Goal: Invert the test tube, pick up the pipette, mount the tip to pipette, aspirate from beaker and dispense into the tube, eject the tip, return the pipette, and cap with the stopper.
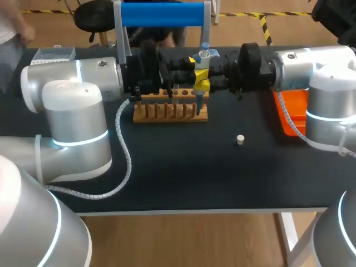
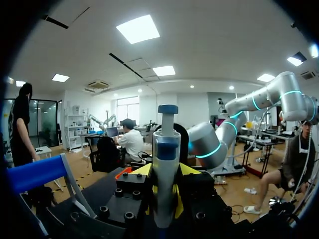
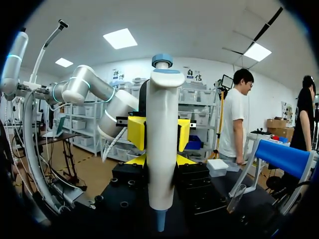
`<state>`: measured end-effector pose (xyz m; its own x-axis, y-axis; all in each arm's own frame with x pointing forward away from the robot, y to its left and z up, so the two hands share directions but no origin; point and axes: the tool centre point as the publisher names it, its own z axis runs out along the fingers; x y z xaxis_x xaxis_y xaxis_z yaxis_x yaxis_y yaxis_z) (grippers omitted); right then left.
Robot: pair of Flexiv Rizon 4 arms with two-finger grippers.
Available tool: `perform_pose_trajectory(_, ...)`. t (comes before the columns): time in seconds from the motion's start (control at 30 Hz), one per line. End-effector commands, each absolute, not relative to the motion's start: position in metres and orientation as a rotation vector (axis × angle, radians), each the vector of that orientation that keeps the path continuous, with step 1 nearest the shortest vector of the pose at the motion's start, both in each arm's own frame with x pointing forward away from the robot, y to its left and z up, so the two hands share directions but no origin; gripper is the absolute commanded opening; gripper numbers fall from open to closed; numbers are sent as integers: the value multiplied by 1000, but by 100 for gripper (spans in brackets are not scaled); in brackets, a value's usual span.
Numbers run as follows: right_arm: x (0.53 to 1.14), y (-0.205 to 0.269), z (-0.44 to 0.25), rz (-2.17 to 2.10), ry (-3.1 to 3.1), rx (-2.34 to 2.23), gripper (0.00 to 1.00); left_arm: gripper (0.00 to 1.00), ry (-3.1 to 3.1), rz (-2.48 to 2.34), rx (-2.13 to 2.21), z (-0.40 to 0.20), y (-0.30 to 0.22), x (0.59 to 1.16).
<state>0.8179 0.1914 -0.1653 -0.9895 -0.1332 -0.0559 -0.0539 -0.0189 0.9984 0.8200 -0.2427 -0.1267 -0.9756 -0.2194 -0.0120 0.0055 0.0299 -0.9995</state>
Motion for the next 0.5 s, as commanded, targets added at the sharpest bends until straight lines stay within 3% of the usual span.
perform_pose_trajectory(0.03, 817, 191, -165, -2195, -2166, 200, 0, 0, 2126, -2073, -224, -128, -243, 818)
perform_pose_trajectory(0.17, 817, 191, -165, -2187, -2165, 204, 0, 0, 2126, -2073, -224, -128, -243, 818)
perform_pose_trajectory(0.27, 817, 191, -165, -2178, -2164, 206, 100, 0, 2126, -2073, -224, -128, -243, 818)
perform_pose_trajectory(0.5, 815, 181, -164, -2175, -2151, 205, 100, 0, 2126, -2073, -224, -128, -243, 818)
